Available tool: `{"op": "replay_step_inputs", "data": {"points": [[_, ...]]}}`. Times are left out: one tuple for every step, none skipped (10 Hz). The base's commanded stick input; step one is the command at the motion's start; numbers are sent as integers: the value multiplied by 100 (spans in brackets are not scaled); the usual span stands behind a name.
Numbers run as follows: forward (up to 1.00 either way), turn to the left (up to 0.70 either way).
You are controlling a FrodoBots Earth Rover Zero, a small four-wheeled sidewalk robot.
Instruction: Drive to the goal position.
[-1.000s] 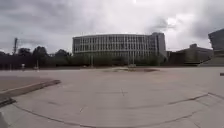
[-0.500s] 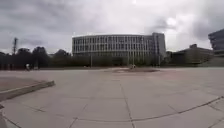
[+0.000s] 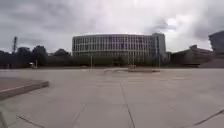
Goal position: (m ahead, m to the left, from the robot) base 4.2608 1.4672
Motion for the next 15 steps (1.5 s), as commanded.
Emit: {"op": "replay_step_inputs", "data": {"points": [[70, 0], [70, 0], [70, 0], [70, 0], [70, 0], [70, 0], [70, 0], [70, 0], [70, 0], [70, 0], [70, 0], [70, 0], [70, 0], [70, 0], [70, 0]]}}
